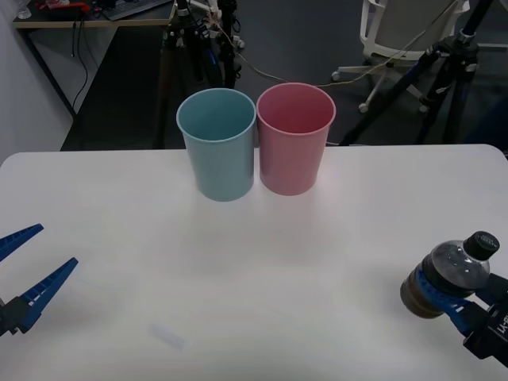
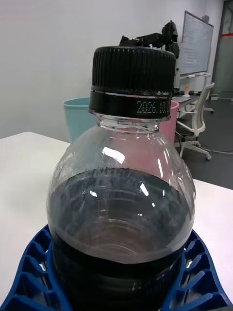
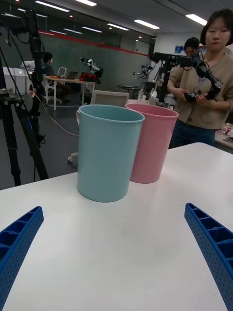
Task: Grasp the object on the table and drop it into the matching bin: aluminum can to the light blue bin, PET bottle to the pink bin.
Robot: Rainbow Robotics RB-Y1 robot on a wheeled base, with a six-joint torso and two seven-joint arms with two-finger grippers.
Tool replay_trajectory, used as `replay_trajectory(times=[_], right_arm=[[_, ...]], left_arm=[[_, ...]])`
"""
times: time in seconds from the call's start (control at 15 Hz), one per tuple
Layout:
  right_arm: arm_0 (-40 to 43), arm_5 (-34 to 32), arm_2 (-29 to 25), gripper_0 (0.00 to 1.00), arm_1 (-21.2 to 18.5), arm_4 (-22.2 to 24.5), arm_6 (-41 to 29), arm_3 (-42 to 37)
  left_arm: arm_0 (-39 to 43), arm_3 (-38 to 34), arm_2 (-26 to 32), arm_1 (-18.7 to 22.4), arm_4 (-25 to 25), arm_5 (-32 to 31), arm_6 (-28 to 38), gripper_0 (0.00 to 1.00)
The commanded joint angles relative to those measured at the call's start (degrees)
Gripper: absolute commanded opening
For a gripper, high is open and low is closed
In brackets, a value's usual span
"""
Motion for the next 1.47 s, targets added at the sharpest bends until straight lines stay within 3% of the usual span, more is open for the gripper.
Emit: replay_trajectory(times=[0.07, 0.27, 0.73, 1.0, 1.2, 1.47], right_arm=[[-0.07, 4.53, -0.94, 0.00, -2.31, -2.78, -1.19, -3.94], [-0.07, 9.37, -1.82, 0.00, -4.51, -4.01, -6.11, -9.66], [-7.45, 20.35, -2.88, 0.00, -17.95, -17.37, -7.52, -17.74], [-16.42, 28.35, -2.26, 0.00, -19.53, -20.62, -7.96, -18.27], [-26.61, 34.42, 1.96, 0.00, -22.17, -22.03, -8.92, -17.13], [-45.60, 38.28, 14.26, 0.00, -21.91, -22.65, -9.98, -9.13]], left_arm=[[0.00, 0.00, 0.00, 0.00, 0.00, 0.00, 0.00, 1.00], [0.00, 0.00, 0.00, 0.00, 0.00, 0.00, 0.00, 1.00], [0.00, 0.00, 0.00, 0.00, 0.00, 0.00, 0.00, 1.00], [0.00, 0.00, 0.00, 0.00, 0.00, 0.00, 0.00, 1.00], [0.00, 0.00, 0.00, 0.00, 0.00, 0.00, 0.00, 1.00], [0.00, 0.00, 0.00, 0.00, 0.00, 0.00, 0.00, 1.00]])
